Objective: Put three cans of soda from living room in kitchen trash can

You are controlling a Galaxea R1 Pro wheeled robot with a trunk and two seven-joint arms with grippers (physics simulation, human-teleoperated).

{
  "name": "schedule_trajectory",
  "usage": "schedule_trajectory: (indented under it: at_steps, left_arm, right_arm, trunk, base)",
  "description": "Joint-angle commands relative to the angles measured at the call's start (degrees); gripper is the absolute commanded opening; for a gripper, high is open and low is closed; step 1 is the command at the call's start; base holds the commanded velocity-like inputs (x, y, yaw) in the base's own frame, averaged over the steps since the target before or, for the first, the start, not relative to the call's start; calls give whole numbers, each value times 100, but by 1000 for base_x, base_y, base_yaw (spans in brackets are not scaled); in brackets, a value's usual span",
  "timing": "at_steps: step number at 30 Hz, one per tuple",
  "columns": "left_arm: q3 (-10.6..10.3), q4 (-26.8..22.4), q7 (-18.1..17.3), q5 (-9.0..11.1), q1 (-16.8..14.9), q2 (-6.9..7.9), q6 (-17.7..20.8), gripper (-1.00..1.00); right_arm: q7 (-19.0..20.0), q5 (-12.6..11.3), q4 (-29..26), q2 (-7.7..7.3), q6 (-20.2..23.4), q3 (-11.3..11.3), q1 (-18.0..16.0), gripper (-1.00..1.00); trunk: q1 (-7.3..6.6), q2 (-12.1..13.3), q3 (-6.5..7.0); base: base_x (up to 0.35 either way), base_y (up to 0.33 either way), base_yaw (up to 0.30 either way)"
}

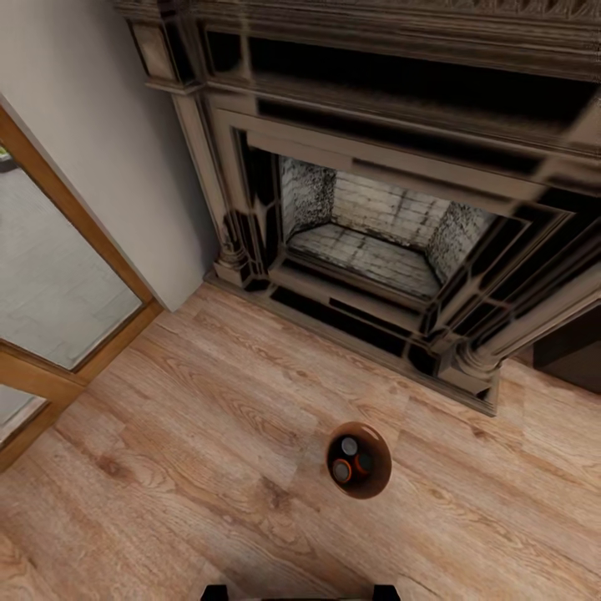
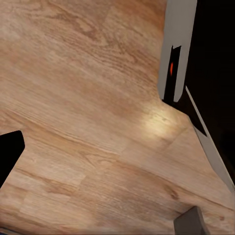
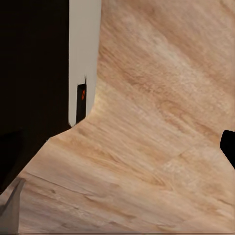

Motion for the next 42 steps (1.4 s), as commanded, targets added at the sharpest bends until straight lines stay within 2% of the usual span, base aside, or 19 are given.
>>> schedule_trajectory:
  at_steps: [1,10,21,38,42]
  left_arm:
    - [-1,1,0,-1,2,-2,-8,100]
    - [-3,-2,0,3,12,-35,-42,100]
    - [-4,-3,0,-4,12,-43,-56,100]
    - [-7,6,-7,-22,15,-63,-208,100]
    - [-18,6,-37,-51,13,-86,-199,100]
  right_arm:
    - [0,-2,1,3,-2,-2,24,100]
    - [0,-208,5,81,-156,2,377,100]
    - [0,-243,6,127,-415,3,780,100]
    - [0,-256,1,209,-604,-4,1052,100]
    - [0,-424,-2,219,-605,-2,1067,100]
  trunk:
    - [-23,42,19]
    - [-220,402,180]
    - [-462,844,378]
    - [-835,1525,683]
    - [-923,1686,755]
  base:
    - [0,0,0]
    - [0,0,0]
    - [0,0,0]
    - [0,0,0]
    - [0,0,0]
